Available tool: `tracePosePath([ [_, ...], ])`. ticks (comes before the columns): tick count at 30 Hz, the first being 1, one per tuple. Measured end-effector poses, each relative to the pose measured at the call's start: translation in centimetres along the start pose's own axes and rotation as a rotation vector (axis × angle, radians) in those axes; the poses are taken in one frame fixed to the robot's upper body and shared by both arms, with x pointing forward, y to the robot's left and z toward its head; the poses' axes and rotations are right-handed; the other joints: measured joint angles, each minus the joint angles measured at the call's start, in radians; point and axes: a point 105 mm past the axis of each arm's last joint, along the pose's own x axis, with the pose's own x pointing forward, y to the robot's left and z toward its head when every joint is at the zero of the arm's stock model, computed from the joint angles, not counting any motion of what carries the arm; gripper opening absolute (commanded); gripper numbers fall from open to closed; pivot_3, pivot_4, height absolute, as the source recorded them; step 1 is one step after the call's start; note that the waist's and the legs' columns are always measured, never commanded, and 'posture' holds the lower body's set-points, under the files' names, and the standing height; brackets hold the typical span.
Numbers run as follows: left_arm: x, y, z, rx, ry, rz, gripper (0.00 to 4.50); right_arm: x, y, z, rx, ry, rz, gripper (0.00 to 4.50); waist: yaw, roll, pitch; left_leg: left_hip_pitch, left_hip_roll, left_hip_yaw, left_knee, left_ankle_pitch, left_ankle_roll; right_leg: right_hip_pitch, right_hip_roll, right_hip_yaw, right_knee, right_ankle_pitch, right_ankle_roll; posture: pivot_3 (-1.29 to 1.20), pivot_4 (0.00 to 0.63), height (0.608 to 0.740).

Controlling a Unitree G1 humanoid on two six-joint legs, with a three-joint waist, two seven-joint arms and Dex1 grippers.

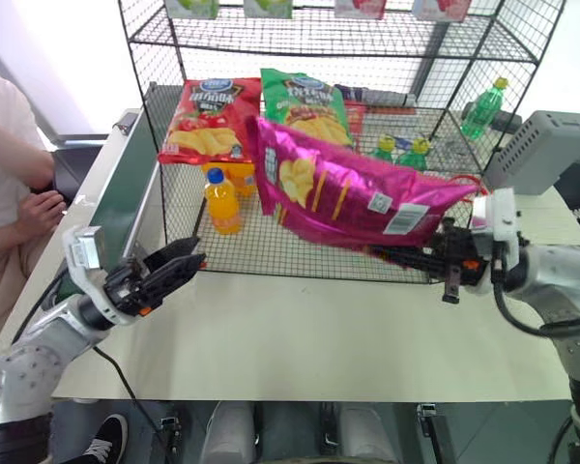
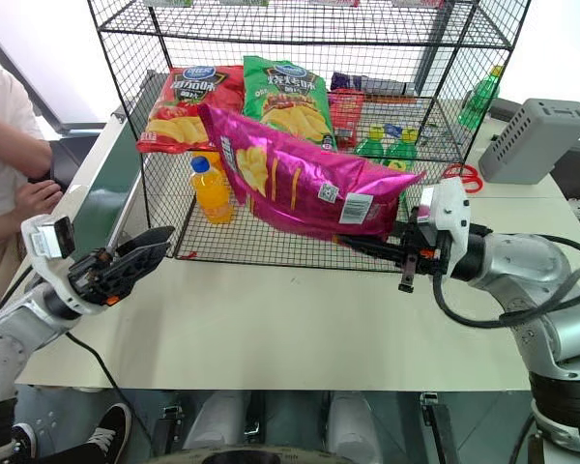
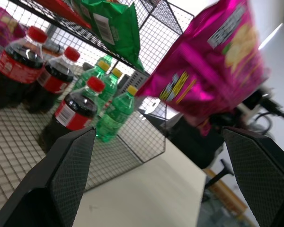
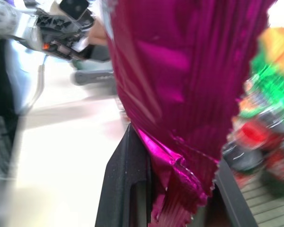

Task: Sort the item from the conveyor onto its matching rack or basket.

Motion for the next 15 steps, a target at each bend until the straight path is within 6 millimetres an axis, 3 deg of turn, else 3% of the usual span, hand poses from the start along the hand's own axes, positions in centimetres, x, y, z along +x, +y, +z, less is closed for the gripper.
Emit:
tracePosePath([
  [5, 1.4, 0.2, -0.2, 0.096, 0.042, -0.039, 4.50, -0.4, -1.6, 1.6, -0.283, -0.002, -0.123, 0.18, -0.003, 0.000, 0.000, 0.000, 0.000, 0.000, 0.000, 0.000, 0.000, 0.000, 0.000, 0.000, 0.001, 0.000, 0.000, 0.00, 0.150, 0.740],
  [7, 1.8, 0.2, -0.2, 0.138, 0.056, -0.061, 4.50, -0.8, -3.2, 2.3, -0.387, -0.013, -0.229, 0.18, -0.005, 0.000, 0.000, 0.001, 0.000, 0.001, 0.000, 0.001, -0.001, 0.000, 0.000, 0.000, 0.001, 0.000, 0.000, 0.00, 0.150, 0.740],
  [11, 2.2, 0.2, -0.4, 0.188, 0.081, -0.072, 4.50, -3.5, -6.9, 1.1, -0.521, 0.080, -0.464, 0.18, -0.001, 0.000, 0.000, 0.001, 0.000, 0.002, 0.000, 0.001, -0.001, 0.000, 0.000, 0.000, 0.001, 0.000, 0.000, 0.00, 0.150, 0.740],
  [15, 2.6, 0.3, 0.2, 0.285, 0.088, -0.071, 4.50, -5.6, -9.0, -0.6, -0.640, 0.213, -0.580, 0.18, -0.003, 0.000, 0.000, 0.001, 0.000, 0.003, 0.000, 0.001, -0.002, 0.000, 0.000, 0.000, 0.001, 0.000, 0.000, 0.00, 0.150, 0.740],
])
